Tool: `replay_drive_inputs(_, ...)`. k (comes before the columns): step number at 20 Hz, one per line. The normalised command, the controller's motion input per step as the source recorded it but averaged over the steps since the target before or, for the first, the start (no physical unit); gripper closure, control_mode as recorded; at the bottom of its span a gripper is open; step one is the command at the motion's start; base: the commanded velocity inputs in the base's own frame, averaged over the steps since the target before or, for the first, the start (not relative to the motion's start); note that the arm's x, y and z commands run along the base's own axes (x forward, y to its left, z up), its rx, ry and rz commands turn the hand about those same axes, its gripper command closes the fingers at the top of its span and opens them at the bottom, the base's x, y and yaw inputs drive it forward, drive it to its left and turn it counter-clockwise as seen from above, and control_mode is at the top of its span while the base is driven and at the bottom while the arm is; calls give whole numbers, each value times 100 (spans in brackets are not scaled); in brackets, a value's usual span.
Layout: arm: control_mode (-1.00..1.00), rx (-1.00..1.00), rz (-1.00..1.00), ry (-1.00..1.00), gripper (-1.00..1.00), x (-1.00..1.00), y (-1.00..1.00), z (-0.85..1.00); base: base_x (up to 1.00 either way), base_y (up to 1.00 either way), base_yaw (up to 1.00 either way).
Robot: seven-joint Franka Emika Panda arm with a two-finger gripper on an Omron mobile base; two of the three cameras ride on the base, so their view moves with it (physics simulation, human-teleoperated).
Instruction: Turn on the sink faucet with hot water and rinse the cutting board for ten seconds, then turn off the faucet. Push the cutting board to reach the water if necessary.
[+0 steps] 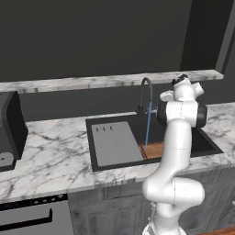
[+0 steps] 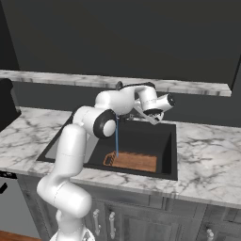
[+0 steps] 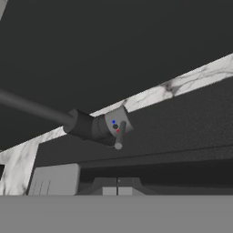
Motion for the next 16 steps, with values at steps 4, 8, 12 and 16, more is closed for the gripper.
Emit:
replay_drive_inputs(4, -100, 0, 0, 0, 100, 4, 0, 0, 0, 0, 0)
replay_drive_inputs(8, -100, -2, 0, -4, 100, 5, 0, 0, 0, 0, 0)
replay_drive_inputs(12, -100, -3, 0, -8, 100, 0, 0, 0, 0, 0, 0)
replay_drive_inputs(16, -100, -2, 0, -7, 100, 0, 0, 0, 0, 0, 0)
